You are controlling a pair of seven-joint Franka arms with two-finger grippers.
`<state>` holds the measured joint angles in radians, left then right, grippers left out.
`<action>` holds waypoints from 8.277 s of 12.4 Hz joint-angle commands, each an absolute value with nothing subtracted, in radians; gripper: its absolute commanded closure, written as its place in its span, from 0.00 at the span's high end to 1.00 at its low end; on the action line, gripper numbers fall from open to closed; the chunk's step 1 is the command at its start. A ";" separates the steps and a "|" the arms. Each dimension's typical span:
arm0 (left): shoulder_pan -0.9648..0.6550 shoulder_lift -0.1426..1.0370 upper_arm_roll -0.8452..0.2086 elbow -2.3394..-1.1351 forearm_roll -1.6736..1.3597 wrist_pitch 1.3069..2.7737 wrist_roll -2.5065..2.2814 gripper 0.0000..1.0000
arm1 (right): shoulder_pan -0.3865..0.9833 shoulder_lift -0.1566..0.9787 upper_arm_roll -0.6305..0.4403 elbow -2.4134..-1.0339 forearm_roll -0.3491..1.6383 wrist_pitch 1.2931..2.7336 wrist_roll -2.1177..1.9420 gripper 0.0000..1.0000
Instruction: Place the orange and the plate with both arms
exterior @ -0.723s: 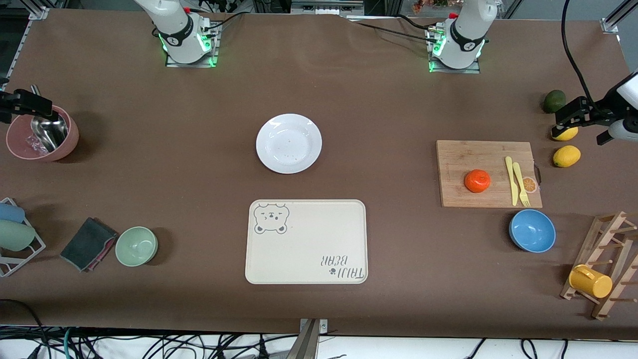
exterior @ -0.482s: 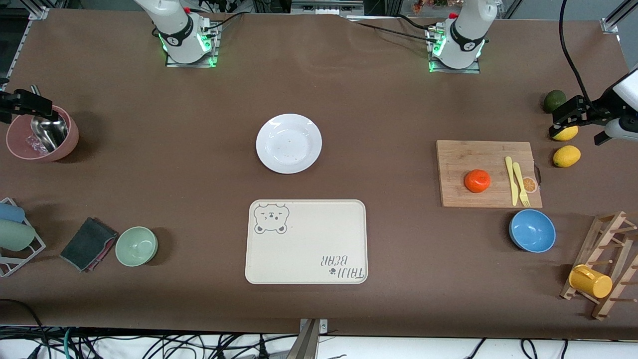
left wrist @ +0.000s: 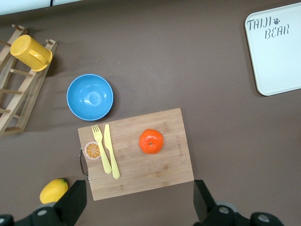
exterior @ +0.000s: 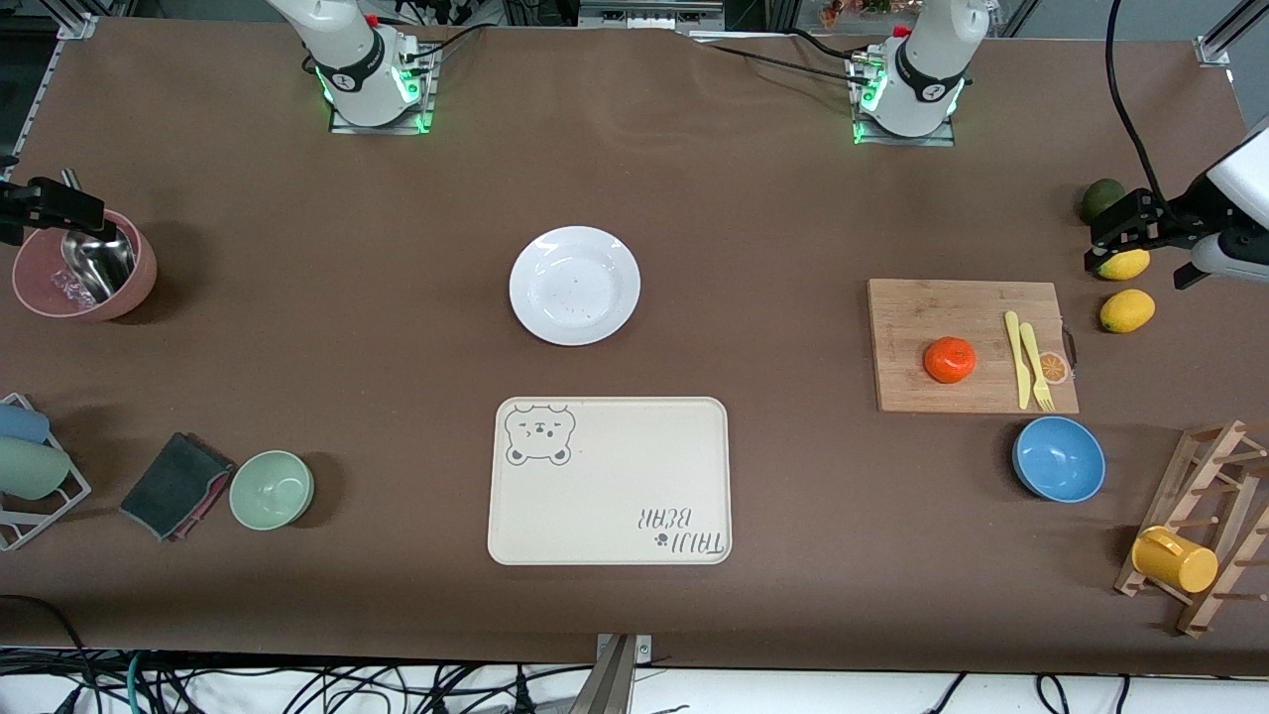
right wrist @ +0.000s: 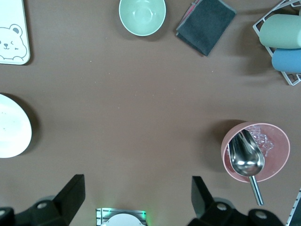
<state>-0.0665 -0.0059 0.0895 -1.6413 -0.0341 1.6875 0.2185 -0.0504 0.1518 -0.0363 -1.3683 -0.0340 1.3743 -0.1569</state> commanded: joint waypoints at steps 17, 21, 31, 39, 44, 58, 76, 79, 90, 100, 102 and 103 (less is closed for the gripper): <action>-0.067 0.009 0.087 -1.632 -0.034 1.697 0.219 1.00 | -0.055 0.166 -0.037 -1.336 -0.018 1.348 -0.161 1.00; -0.067 0.012 0.087 -1.632 -0.034 1.703 0.219 1.00 | -0.055 0.166 -0.037 -1.336 -0.018 1.348 -0.161 1.00; -0.067 0.017 0.087 -1.632 -0.035 1.703 0.219 1.00 | -0.055 0.166 -0.037 -1.336 -0.018 1.342 -0.161 1.00; -0.066 0.018 0.086 -1.634 -0.034 1.704 0.219 1.00 | -0.055 0.166 -0.037 -1.336 -0.018 1.341 -0.161 1.00; -0.064 0.018 0.087 -1.632 -0.034 1.704 0.219 1.00 | -0.055 0.166 -0.037 -1.336 -0.018 1.341 -0.163 1.00; -0.083 0.243 0.084 -1.627 -0.035 1.707 0.212 1.00 | -0.055 0.166 -0.037 -1.336 -0.018 1.341 -0.161 1.00; -0.078 0.385 0.078 -2.234 -0.037 2.572 0.210 1.00 | -0.055 0.166 -0.037 -1.336 -0.018 1.341 -0.163 1.00; -0.095 0.400 0.078 -2.209 -0.037 2.572 0.210 0.73 | -0.055 0.166 -0.037 -1.336 -0.018 1.341 -0.163 1.00; -0.449 0.414 -0.187 -2.005 -0.037 2.530 -0.594 0.17 | -0.058 0.166 -0.038 -1.338 -0.018 1.341 -0.166 1.00; -0.854 0.798 -0.173 -1.542 -0.037 2.530 -1.071 0.22 | -0.093 0.167 -0.038 -1.344 -0.020 1.313 -0.169 1.00; -0.854 0.807 -0.166 -1.540 -0.037 2.530 -1.069 0.96 | -0.098 0.172 -0.038 -1.345 -0.020 1.310 -0.169 1.00; -0.853 0.798 -0.154 -1.540 -0.037 2.528 -1.072 1.00 | -0.097 0.172 -0.038 -1.345 -0.020 1.312 -0.167 1.00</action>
